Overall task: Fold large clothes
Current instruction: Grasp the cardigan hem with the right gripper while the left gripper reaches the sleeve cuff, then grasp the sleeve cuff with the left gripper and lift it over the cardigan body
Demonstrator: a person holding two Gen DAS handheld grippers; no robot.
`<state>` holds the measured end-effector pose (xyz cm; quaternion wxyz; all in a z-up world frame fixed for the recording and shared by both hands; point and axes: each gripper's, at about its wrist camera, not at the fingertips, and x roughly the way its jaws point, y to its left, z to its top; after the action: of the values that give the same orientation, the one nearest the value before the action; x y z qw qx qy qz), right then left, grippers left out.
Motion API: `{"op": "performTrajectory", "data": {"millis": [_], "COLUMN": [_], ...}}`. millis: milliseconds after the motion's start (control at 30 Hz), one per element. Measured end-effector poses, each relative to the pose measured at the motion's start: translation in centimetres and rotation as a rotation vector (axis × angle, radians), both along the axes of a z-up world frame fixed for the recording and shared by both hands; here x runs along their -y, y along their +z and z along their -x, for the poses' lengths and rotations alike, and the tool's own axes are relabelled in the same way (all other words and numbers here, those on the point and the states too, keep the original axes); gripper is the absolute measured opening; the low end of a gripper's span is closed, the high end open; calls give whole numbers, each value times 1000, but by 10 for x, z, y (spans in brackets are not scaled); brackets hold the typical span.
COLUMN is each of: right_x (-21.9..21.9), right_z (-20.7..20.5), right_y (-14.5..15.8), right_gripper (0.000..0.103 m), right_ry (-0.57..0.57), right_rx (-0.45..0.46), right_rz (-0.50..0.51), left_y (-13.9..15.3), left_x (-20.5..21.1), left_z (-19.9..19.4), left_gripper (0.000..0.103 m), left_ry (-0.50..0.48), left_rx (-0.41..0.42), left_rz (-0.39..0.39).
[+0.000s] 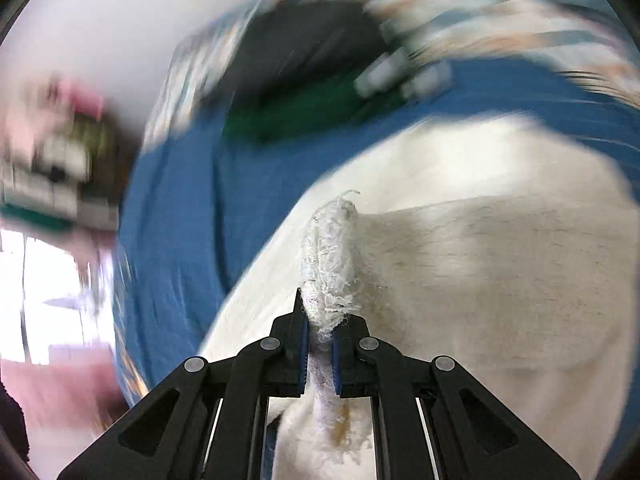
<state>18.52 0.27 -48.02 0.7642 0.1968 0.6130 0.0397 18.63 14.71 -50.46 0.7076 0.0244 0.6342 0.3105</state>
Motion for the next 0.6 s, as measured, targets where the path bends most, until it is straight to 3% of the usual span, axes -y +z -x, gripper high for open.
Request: {"op": "performTrajectory", "data": {"millis": [33,100,167,233,367,467,600], "right_x": [-31,-74,-82,-68,-4,58,122], "right_z": [-9,-25,-26,-16,35,71,110], "right_y": [-34,-85,-104,-86,-39,-19,-27], "right_gripper": [11,23,55,61,62,62,62], "right_ry": [60,174,184,143,54,-37,-132], "right_rx": [-43,-130,-166,-122,-39,-83,-194], "right_rz": [42,87,23,-72,-67,33,83], "left_y": [-1,-6,-7,-8,-13,-29,-70], "left_x": [-4,-18,-29,-40,-60,-79,-106], "left_z": [6,20,32,43,66,78,76], "left_gripper": [103,103,103,103,103,102,101], "left_ry": [11,50,93,139,281,433,635], "left_rx": [-8,-26,-31,-23,38,129,257], "left_rz": [-1,7,26,59,210,402,626]}}
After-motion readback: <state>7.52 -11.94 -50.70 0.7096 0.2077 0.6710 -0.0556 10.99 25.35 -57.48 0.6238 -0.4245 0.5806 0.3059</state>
